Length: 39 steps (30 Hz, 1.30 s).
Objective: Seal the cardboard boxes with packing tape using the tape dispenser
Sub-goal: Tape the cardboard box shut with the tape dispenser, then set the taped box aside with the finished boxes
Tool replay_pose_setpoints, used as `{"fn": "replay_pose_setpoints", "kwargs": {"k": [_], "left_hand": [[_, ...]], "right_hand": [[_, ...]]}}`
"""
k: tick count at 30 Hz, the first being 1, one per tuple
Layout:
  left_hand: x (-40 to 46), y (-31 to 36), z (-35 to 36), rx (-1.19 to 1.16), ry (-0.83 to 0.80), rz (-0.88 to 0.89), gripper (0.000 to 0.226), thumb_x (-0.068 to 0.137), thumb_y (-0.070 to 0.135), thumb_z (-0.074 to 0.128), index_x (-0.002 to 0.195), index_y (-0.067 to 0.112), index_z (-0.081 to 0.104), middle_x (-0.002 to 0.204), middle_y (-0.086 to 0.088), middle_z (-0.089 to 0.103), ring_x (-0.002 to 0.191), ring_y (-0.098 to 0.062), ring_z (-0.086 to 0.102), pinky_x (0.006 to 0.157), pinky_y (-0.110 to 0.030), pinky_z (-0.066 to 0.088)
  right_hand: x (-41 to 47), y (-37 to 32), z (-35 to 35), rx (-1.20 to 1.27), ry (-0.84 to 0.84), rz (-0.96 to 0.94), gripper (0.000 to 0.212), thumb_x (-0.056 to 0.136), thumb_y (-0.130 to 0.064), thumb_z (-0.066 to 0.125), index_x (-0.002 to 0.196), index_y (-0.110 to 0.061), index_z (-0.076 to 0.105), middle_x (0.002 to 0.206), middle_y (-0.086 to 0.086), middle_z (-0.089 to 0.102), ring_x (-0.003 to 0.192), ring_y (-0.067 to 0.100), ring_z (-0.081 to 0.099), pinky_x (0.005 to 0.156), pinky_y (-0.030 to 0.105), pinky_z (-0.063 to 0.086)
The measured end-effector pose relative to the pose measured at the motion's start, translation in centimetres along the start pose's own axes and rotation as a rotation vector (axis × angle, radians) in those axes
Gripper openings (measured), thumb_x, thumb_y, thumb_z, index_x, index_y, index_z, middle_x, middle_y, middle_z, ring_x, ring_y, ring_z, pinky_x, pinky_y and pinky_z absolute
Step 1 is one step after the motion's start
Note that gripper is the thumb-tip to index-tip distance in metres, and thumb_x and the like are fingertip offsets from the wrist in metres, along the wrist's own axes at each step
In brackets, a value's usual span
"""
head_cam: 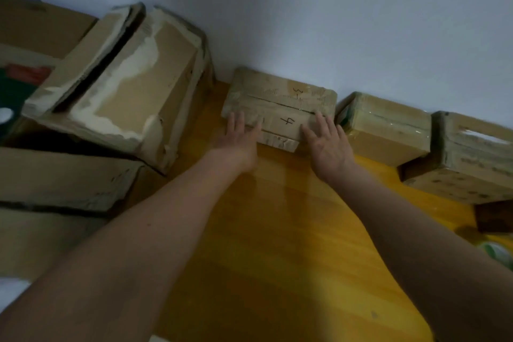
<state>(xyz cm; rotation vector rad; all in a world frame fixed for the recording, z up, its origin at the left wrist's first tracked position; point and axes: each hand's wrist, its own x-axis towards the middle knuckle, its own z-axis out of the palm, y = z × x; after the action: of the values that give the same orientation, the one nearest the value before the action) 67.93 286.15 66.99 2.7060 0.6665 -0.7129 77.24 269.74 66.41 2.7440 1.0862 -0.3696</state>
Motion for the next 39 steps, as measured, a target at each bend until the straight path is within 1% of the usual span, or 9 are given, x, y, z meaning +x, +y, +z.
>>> {"fn": "replay_pose_setpoints", "kwargs": {"k": [5, 9, 15, 21, 25, 28, 31, 35, 39], "left_hand": [[-9.1, 1.2, 0.7, -0.092, 0.135, 0.044, 0.069, 0.097, 0.029, 0.054, 0.154, 0.025, 0.014, 0.162, -0.004, -0.014, 0.148, -0.024, -0.016, 0.119, -0.042, 0.005], [-15.8, -2.0, 1.2, -0.167, 0.321, -0.003, 0.055, 0.100, 0.035, 0.047, 0.150, 0.024, 0.029, 0.163, -0.001, 0.003, 0.149, -0.018, -0.004, 0.119, -0.035, 0.012], [-23.4, -10.7, 2.7, -0.323, 0.668, -0.202, 0.046, 0.097, 0.032, 0.053, 0.141, 0.023, 0.046, 0.158, -0.001, 0.026, 0.146, -0.020, 0.016, 0.119, -0.037, 0.020], [-25.8, -21.2, 2.8, -0.353, 0.496, -0.627, 0.064, 0.095, 0.057, 0.044, 0.151, 0.032, 0.024, 0.161, -0.010, 0.007, 0.148, -0.032, 0.002, 0.118, -0.048, 0.016], [-25.8, -27.8, 2.5, -0.490, 0.414, -0.739, 0.077, 0.091, 0.063, 0.044, 0.153, 0.032, 0.012, 0.161, -0.012, 0.005, 0.147, -0.036, 0.005, 0.117, -0.051, 0.020], [-25.4, -30.5, 2.5, -0.577, 0.552, -0.769, 0.081, 0.089, 0.055, 0.057, 0.151, 0.017, 0.021, 0.154, -0.018, 0.022, 0.141, -0.036, 0.019, 0.114, -0.045, 0.024], [-24.8, -31.9, 2.4, -0.550, 0.686, -0.791, 0.073, 0.087, 0.049, 0.063, 0.141, 0.008, 0.036, 0.144, -0.017, 0.037, 0.135, -0.034, 0.030, 0.107, -0.047, 0.032], [-23.4, -32.0, 3.3, -0.515, 0.544, -0.687, 0.075, 0.090, 0.054, 0.056, 0.147, 0.012, 0.030, 0.151, -0.012, 0.027, 0.135, -0.034, 0.022, 0.107, -0.047, 0.031], [-22.8, -30.7, 4.0, -0.463, 0.487, -0.625, 0.075, 0.092, 0.057, 0.048, 0.149, 0.014, 0.026, 0.153, -0.013, 0.025, 0.136, -0.038, 0.021, 0.105, -0.047, 0.034]], "right_hand": [[-6.0, -4.9, 0.8, 0.093, 0.045, -0.187, 0.063, 0.096, -0.016, 0.051, 0.151, -0.017, 0.021, 0.161, 0.010, -0.003, 0.148, 0.027, -0.002, 0.119, 0.037, 0.011], [-10.0, -10.1, 0.5, 0.288, -0.072, -0.315, 0.061, 0.101, -0.024, 0.044, 0.153, -0.019, 0.013, 0.161, 0.007, -0.006, 0.148, 0.027, 0.006, 0.114, 0.040, 0.028], [-14.7, -17.0, -2.0, 0.505, -0.067, -0.469, 0.066, 0.101, -0.033, 0.043, 0.154, -0.027, 0.003, 0.161, -0.001, -0.010, 0.148, 0.022, 0.009, 0.112, 0.039, 0.028], [-16.0, -22.2, -4.5, 0.460, 0.042, -0.596, 0.068, 0.099, -0.034, 0.045, 0.151, -0.039, 0.002, 0.161, 0.001, -0.012, 0.142, 0.029, 0.027, 0.102, 0.041, 0.043], [-14.7, -26.3, -5.2, 0.456, 0.028, -0.501, 0.069, 0.098, -0.037, 0.045, 0.150, -0.041, 0.000, 0.160, 0.002, -0.014, 0.145, 0.033, 0.018, 0.104, 0.046, 0.042], [-13.4, -28.6, -4.8, 0.425, -0.033, -0.415, 0.066, 0.098, -0.043, 0.044, 0.151, -0.038, 0.004, 0.160, 0.001, -0.014, 0.147, 0.032, -0.002, 0.115, 0.051, 0.027], [-12.5, -29.7, -4.0, 0.423, -0.071, -0.344, 0.065, 0.097, -0.051, 0.041, 0.151, -0.035, 0.008, 0.160, 0.000, -0.013, 0.147, 0.034, -0.005, 0.117, 0.053, 0.021], [-12.3, -30.2, -3.4, 0.493, -0.053, -0.286, 0.064, 0.097, -0.053, 0.038, 0.152, -0.027, 0.017, 0.160, -0.002, -0.014, 0.148, 0.030, 0.002, 0.119, 0.048, 0.019], [-13.1, -29.7, -3.2, 0.451, 0.028, -0.217, 0.060, 0.097, -0.054, 0.035, 0.149, -0.025, 0.025, 0.161, -0.001, -0.002, 0.146, 0.028, 0.013, 0.115, 0.044, 0.029]]}}
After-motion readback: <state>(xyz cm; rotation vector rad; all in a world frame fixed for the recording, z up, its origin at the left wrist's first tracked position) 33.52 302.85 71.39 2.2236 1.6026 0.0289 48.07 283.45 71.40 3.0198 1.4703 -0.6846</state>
